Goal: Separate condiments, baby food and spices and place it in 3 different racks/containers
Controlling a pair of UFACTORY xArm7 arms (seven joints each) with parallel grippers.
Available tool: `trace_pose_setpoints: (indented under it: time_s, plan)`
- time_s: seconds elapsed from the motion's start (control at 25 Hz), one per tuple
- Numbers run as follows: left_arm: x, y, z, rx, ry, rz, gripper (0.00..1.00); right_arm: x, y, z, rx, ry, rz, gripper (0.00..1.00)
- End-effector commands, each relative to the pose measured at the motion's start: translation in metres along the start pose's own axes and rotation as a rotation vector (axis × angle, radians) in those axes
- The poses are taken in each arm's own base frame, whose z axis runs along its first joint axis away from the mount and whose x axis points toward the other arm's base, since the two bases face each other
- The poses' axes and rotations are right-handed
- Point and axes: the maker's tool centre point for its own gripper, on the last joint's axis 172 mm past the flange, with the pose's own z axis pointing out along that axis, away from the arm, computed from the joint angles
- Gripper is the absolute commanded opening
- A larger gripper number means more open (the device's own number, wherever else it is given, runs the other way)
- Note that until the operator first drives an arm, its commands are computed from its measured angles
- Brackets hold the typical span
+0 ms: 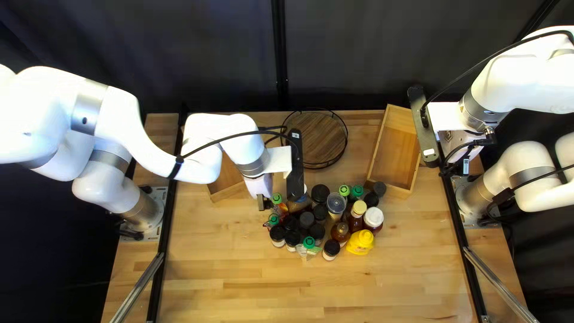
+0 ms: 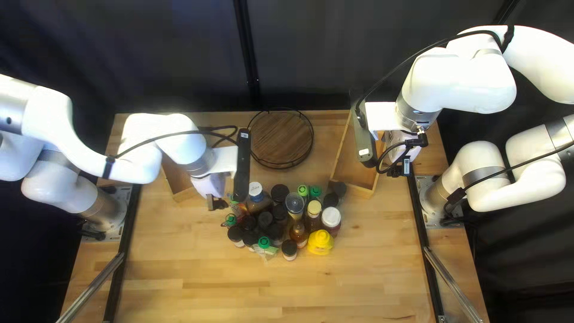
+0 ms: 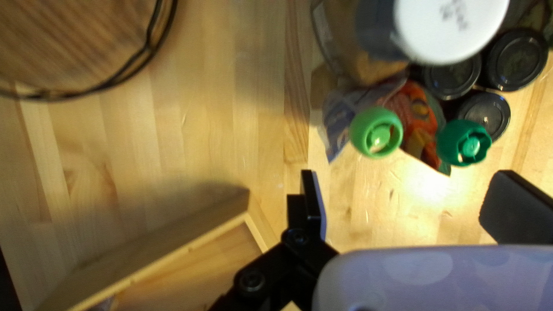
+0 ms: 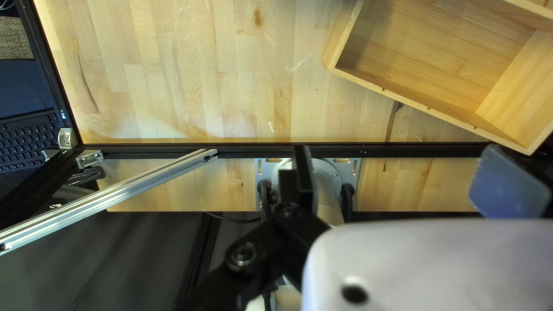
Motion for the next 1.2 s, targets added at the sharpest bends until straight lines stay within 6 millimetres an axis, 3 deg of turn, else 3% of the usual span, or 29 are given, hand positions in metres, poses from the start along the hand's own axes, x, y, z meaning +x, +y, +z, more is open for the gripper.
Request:
trace_pose_setpoints:
  time_s: [0.04,0.32,0.76,0.8,0.88,1.08,1.2]
  plan:
    - [-0.001,0.001,0.009,0.044,0.014,-0.078,1.0,0.0,0.0,0.0,0.0,0.0,0.0,1.0]
    - [-0.001,0.003,0.016,0.095,0.021,-0.201,1.0,0.0,0.0,0.0,0.0,0.0,0.0,1.0]
    - [0.006,-0.004,0.032,0.088,0.027,-0.249,0.99,0.0,0.0,0.0,0.0,0.0,0.0,1.0]
    - [0.005,-0.004,0.032,0.086,0.028,-0.25,0.94,0.0,0.0,0.0,0.0,0.0,0.0,1.0]
    - [0.004,-0.004,0.032,0.083,0.028,-0.252,0.0,0.0,0.0,0.0,0.0,0.0,0.0,1.0]
    - [0.005,-0.002,0.029,0.076,0.024,-0.249,0.0,0.0,0.0,0.0,0.0,0.0,0.0,1.0]
    - [0.008,-0.001,0.012,0.071,0.014,-0.238,0.0,0.0,0.0,0.0,0.0,0.0,0.0,1.0]
